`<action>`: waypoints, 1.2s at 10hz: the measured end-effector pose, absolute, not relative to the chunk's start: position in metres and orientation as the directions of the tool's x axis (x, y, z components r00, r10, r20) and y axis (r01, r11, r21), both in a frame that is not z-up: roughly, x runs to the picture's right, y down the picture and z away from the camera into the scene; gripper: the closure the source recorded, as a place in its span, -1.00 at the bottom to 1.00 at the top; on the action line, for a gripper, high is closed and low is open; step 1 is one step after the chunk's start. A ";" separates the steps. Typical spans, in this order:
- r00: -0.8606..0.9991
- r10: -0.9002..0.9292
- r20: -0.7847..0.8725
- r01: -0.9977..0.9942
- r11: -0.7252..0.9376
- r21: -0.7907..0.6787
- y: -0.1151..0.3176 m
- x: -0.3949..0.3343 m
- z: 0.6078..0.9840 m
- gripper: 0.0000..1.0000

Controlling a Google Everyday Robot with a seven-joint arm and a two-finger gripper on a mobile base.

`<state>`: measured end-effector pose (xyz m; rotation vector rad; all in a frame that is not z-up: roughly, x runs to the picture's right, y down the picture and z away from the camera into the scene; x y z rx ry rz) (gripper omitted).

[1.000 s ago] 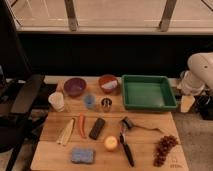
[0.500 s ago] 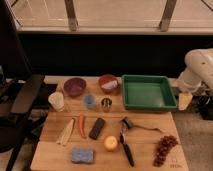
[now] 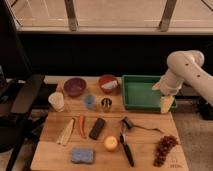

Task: Place brush in table surface

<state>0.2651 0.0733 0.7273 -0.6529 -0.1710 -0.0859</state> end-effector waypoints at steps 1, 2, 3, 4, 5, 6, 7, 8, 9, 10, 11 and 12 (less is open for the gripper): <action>0.967 -0.077 0.241 0.206 0.794 -0.571 0.085 0.242 0.720 -0.60; 0.943 -0.138 0.303 0.289 0.791 -0.539 0.100 0.220 0.709 -0.60; 0.915 -0.180 0.362 0.358 0.778 -0.516 0.117 0.201 0.698 -0.60; 0.875 -0.205 0.438 0.425 0.757 -0.496 0.136 0.182 0.686 -0.60; 0.848 -0.218 0.483 0.464 0.745 -0.479 0.146 0.171 0.678 -0.60; 0.826 -0.226 0.517 0.492 0.736 -0.464 0.154 0.163 0.671 -0.60; 0.823 -0.227 0.520 0.495 0.735 -0.463 0.155 0.162 0.670 -0.60; 0.822 -0.228 0.521 0.497 0.735 -0.462 0.155 0.161 0.670 -0.60; 0.822 -0.233 0.519 0.499 0.734 -0.461 0.153 0.162 0.670 -0.60; 0.824 -0.244 0.512 0.510 0.712 -0.482 0.154 0.171 0.672 -0.60; 0.815 -0.259 0.518 0.532 0.688 -0.494 0.156 0.172 0.679 -0.60; 0.798 -0.280 0.534 0.566 0.651 -0.505 0.166 0.172 0.689 -0.60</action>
